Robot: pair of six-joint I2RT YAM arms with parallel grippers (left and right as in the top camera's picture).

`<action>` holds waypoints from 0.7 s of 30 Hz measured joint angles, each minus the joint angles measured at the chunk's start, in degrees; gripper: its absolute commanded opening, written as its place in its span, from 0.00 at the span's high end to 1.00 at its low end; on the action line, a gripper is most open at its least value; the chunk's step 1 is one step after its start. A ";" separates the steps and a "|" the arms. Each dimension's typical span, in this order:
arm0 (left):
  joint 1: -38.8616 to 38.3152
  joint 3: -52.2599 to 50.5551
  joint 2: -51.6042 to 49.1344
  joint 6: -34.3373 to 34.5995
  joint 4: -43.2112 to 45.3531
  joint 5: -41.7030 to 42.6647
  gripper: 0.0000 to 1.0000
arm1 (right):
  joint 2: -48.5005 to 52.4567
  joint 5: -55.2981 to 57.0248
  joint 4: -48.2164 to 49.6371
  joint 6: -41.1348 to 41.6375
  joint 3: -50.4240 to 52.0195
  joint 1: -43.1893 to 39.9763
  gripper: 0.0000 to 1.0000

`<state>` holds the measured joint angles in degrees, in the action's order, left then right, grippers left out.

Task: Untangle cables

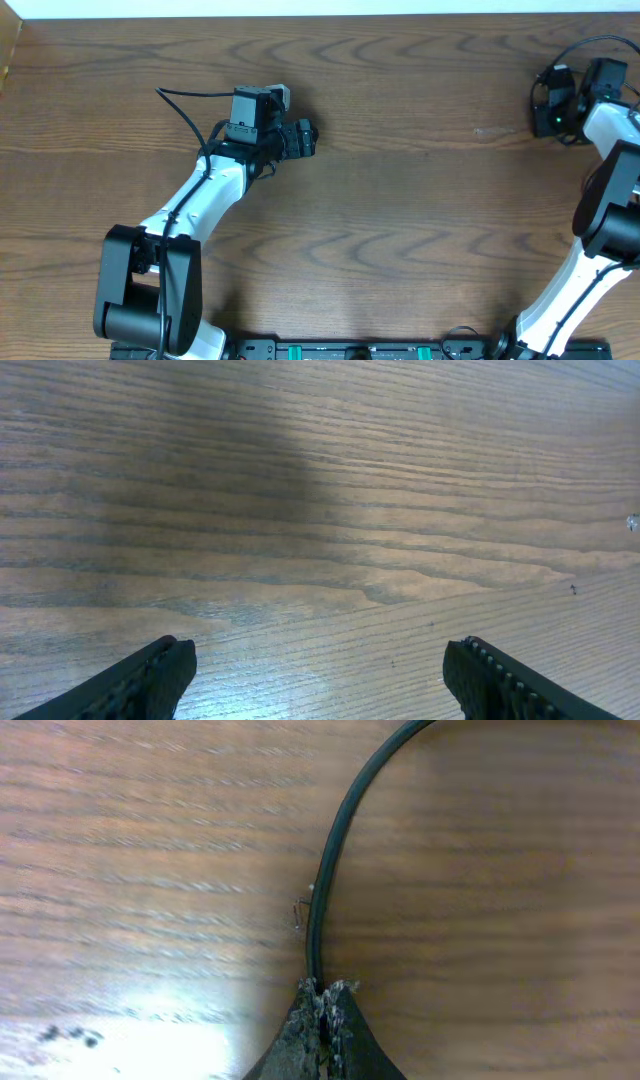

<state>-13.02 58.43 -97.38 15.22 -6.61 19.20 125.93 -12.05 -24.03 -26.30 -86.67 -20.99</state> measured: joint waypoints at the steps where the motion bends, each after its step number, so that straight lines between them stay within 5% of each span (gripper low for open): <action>1: 0.00 0.00 0.00 0.00 0.02 0.02 0.16 | 0.00 0.35 -1.18 0.48 -0.59 -0.72 0.99; 15: 0.00 0.00 0.00 0.00 0.02 0.00 0.15 | 0.04 8.90 -16.76 3.28 -23.58 -14.34 0.99; 21: 0.00 0.00 0.00 0.00 0.00 0.02 0.15 | -1.53 13.64 -17.75 3.52 -25.70 -20.50 0.99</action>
<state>-13.02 58.43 -97.38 15.22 -6.61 19.22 124.40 1.58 -41.78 -22.79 -112.38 -41.50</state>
